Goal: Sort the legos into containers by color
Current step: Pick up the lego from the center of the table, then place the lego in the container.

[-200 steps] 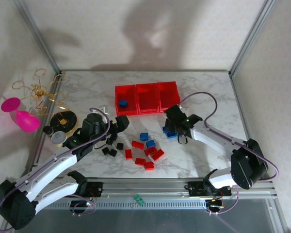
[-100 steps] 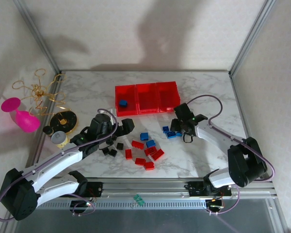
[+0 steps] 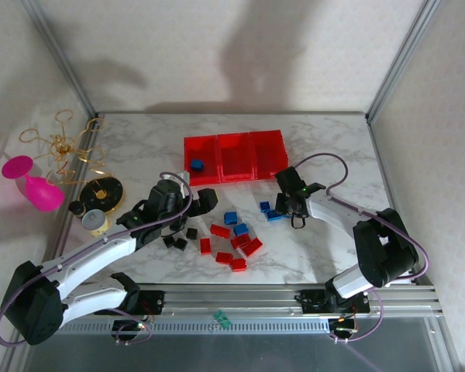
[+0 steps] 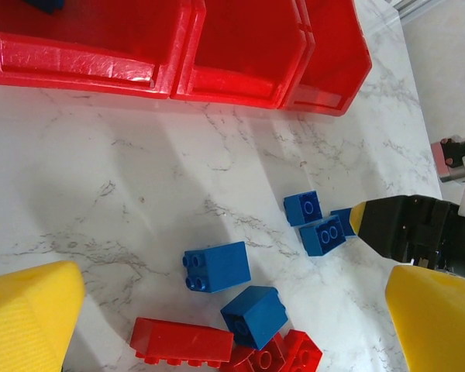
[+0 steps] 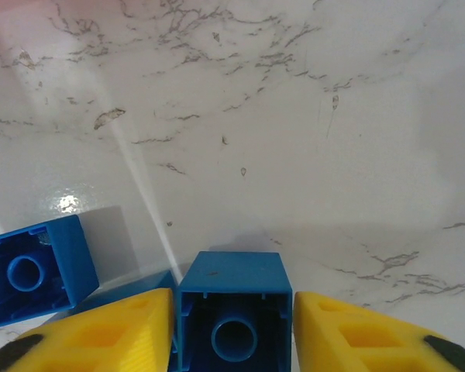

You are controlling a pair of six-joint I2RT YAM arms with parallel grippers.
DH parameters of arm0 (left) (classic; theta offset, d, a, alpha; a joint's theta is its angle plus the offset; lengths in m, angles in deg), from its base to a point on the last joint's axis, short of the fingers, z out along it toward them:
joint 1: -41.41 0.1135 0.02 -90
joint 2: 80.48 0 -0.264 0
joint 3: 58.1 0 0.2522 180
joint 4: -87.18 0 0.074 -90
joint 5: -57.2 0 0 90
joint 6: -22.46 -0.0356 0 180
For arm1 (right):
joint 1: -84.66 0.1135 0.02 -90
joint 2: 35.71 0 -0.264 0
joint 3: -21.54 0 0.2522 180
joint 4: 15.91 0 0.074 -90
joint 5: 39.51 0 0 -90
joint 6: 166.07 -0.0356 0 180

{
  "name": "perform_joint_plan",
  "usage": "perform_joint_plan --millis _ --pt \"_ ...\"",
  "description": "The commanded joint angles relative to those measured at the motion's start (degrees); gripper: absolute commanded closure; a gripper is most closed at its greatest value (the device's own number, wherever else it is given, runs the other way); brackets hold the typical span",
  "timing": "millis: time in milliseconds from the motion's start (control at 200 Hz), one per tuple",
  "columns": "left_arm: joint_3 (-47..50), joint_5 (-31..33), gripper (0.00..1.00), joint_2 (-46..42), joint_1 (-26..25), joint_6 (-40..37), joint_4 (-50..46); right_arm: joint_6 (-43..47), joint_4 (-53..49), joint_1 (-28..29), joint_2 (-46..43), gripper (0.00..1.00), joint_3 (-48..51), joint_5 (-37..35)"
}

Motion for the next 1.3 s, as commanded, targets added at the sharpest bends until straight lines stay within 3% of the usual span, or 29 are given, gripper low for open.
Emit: perform_joint_plan --millis 0,355,606,946,1156,1292 --pt "-2.2 1.7 0.01 0.3 -0.5 -0.9 0.5 1.3 0.5 -0.4 0.3 0.59 0.6 0.0" --pt "-3.7 2.9 0.00 -0.3 -0.5 -1.2 -0.1 2.4 -4.2 0.5 -1.2 0.72 -5.1 -1.2" --pt "-4.6 7.0 0.00 -3.6 0.3 -1.0 -2.5 -0.3 -5.4 7.2 0.3 0.73 -16.7 -2.3" --pt "-3.7 7.3 0.01 -9.0 7.5 -1.8 -7.5 5.3 5.6 16.6 19.4 0.74 -38.4 -0.7" --pt "-3.1 7.0 0.01 -9.6 11.9 -2.9 -9.8 10.7 10.7 17.4 30.4 0.73 -50.5 0.3" --pt "-2.4 6.9 0.01 -9.4 12.9 -3.2 -9.2 13.8 11.4 17.3 37.3 0.71 -56.9 -3.2"
